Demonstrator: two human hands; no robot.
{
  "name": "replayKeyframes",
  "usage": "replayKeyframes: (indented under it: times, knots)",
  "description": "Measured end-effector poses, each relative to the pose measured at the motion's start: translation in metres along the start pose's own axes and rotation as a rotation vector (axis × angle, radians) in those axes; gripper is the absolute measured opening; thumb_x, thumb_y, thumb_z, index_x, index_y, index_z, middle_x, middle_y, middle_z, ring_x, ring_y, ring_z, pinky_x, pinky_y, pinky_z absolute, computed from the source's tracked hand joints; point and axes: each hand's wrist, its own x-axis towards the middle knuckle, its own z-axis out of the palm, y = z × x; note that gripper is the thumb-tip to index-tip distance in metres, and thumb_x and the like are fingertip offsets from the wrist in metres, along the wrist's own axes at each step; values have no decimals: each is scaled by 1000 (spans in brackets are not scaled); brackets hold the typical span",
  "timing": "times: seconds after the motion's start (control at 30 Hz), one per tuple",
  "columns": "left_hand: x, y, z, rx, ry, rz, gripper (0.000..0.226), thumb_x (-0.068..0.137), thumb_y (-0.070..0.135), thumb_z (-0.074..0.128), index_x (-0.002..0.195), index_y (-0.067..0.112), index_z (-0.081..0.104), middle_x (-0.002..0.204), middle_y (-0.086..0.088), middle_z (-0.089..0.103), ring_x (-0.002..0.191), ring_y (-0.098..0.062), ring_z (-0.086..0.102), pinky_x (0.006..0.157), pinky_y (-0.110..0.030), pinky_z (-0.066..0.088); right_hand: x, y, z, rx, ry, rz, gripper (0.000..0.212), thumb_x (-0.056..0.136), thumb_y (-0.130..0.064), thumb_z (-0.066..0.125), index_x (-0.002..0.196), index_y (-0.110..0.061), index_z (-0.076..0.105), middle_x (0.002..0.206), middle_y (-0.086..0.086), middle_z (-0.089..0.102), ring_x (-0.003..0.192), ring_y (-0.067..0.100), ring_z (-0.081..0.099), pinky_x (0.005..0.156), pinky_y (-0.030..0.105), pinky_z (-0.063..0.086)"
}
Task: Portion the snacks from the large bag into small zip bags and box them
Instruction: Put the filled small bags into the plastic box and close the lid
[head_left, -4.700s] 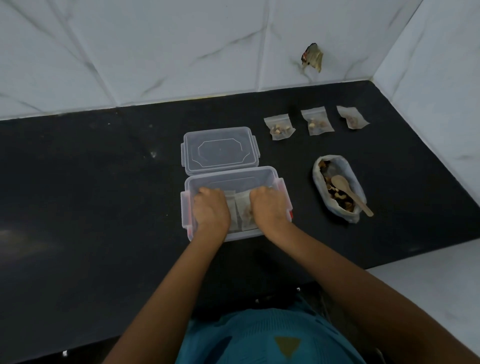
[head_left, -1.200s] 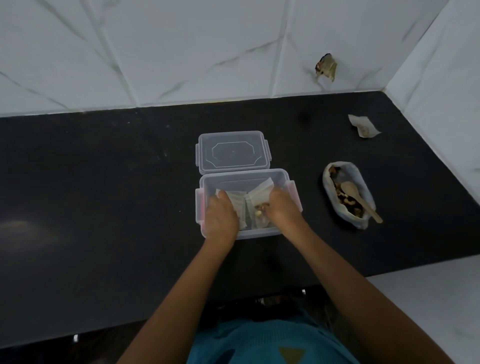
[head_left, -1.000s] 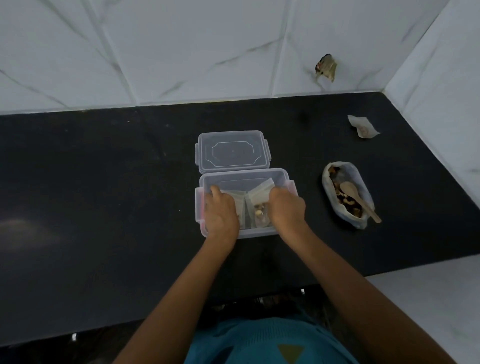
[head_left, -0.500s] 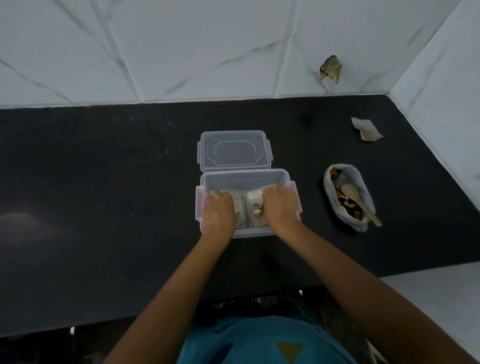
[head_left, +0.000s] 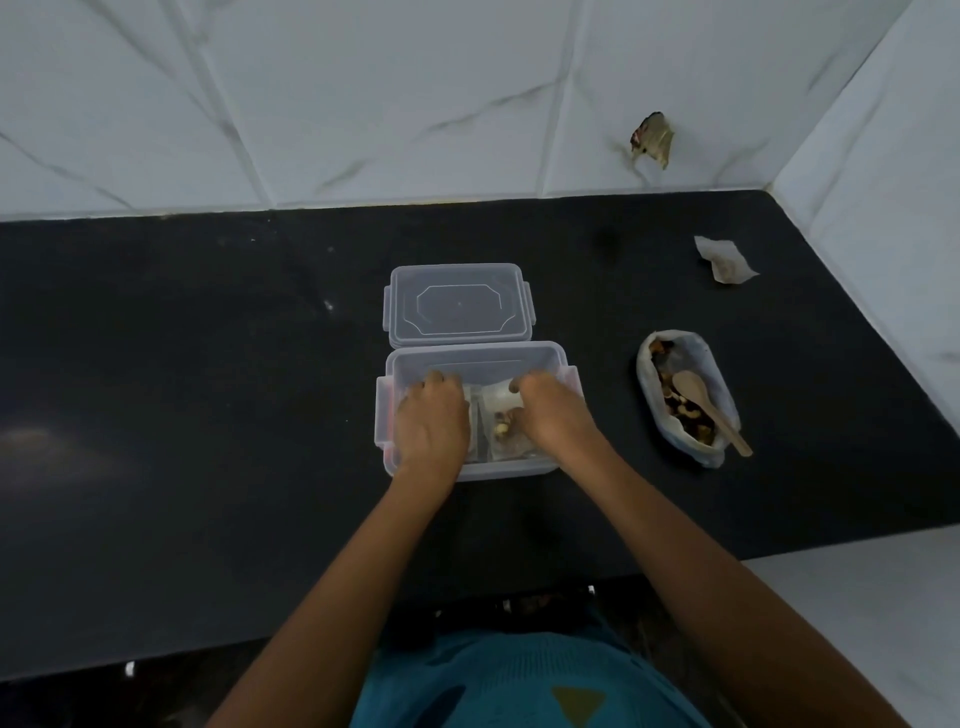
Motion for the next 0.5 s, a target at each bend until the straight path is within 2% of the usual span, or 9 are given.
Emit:
replayKeyframes:
  times: [0.07, 0.17, 0.27, 0.37, 0.43, 0.5]
  knots:
    - [2, 10, -4, -112, 113, 55, 27, 95, 18, 49, 121, 11, 53, 122, -8, 56, 107, -20, 55, 87, -28, 43, -6, 7, -11, 92, 74, 7, 31, 94, -17, 49, 125, -12, 54, 121, 8, 58, 108, 23, 57, 86, 31, 43]
    - [6, 27, -5, -259, 215, 201, 40, 94, 25, 52, 131, 13, 47, 134, -8, 50, 123, -20, 47, 103, -30, 36, -12, 24, -29, 236, 183, 34, 29, 93, -21, 52, 122, -17, 55, 117, 2, 60, 98, 13, 59, 77, 25, 45]
    - [15, 45, 1, -212, 139, 290, 58, 94, 40, 46, 144, 17, 29, 152, -7, 27, 142, -22, 22, 115, -33, 12, -10, 51, -44, 292, 275, 71, 26, 94, -19, 50, 118, -15, 56, 114, 2, 59, 93, 8, 54, 76, 21, 41]
    - [27, 58, 14, -55, 14, 296, 71, 93, 56, 31, 149, 24, 3, 158, -4, -2, 145, -20, -6, 113, -36, -9, 2, 87, -53, 390, 298, 155, 27, 93, -17, 52, 119, -13, 57, 117, 4, 58, 102, 13, 55, 83, 22, 41]
    - [33, 65, 24, 11, -33, 279, 77, 90, 62, 26, 148, 25, -7, 157, -4, -12, 143, -21, -15, 110, -40, -16, 13, 115, -54, 426, 325, 188, 29, 91, -16, 55, 120, -12, 58, 118, 6, 58, 105, 14, 56, 83, 20, 40]
    - [39, 72, 31, 22, -50, 251, 81, 88, 66, 26, 147, 24, -10, 156, -4, -15, 142, -23, -19, 109, -43, -18, 25, 142, -55, 435, 362, 193, 31, 90, -15, 57, 121, -11, 58, 121, 9, 56, 110, 18, 55, 89, 24, 41]
